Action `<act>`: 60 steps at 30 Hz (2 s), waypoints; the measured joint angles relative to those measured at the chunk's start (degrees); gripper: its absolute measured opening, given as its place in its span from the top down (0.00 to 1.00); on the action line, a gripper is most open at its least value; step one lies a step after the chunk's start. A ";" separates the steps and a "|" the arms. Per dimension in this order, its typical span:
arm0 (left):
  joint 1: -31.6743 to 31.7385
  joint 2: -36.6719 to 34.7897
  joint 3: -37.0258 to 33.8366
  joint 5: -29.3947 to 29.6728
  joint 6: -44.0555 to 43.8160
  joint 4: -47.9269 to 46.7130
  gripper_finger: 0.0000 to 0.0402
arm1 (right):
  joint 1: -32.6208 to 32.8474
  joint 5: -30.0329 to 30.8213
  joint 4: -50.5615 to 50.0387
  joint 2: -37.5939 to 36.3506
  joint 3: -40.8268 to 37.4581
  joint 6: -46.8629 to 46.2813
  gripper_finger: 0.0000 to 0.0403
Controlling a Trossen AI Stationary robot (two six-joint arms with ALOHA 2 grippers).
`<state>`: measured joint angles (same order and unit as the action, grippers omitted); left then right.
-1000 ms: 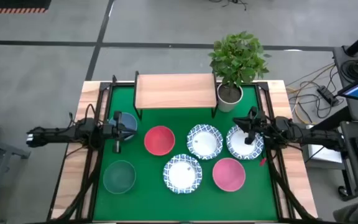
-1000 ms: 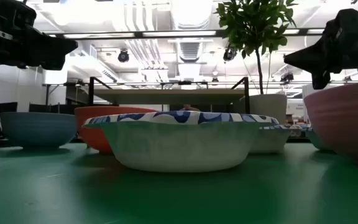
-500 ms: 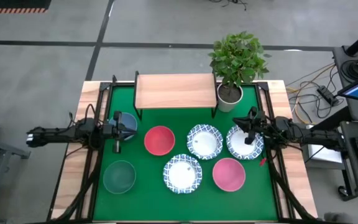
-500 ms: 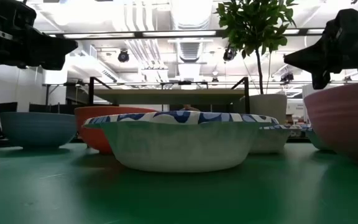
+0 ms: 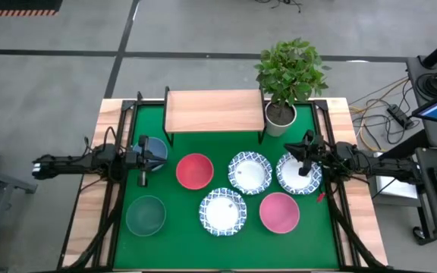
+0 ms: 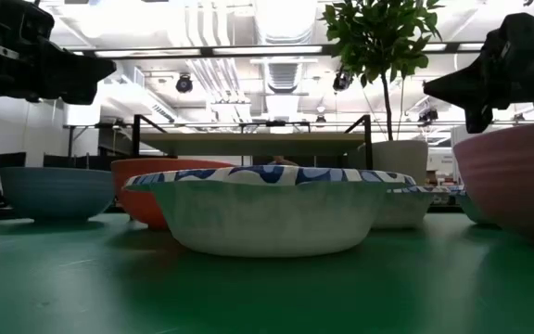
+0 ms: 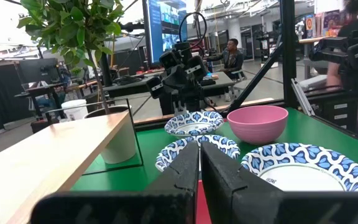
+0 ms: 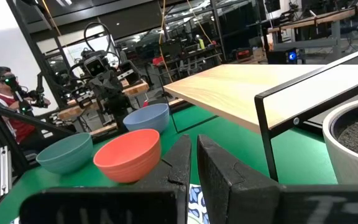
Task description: Place and stack bowls onto a shelf
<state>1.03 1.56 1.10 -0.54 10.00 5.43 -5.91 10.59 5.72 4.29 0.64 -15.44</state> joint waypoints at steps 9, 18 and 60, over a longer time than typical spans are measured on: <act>0.00 0.00 0.00 -0.01 0.00 0.00 1.00 | 0.00 0.00 0.00 0.00 0.00 0.00 0.96; 0.01 0.01 0.00 -0.01 0.00 -0.01 1.00 | -0.01 0.00 0.01 0.00 0.00 0.00 0.96; -0.17 0.02 0.00 2.80 -31.64 11.67 1.00 | 0.39 -8.04 13.34 0.02 0.02 -3.83 0.96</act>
<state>0.86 1.58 1.10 2.26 -21.64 17.10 -5.52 2.55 19.05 4.32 0.67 -19.28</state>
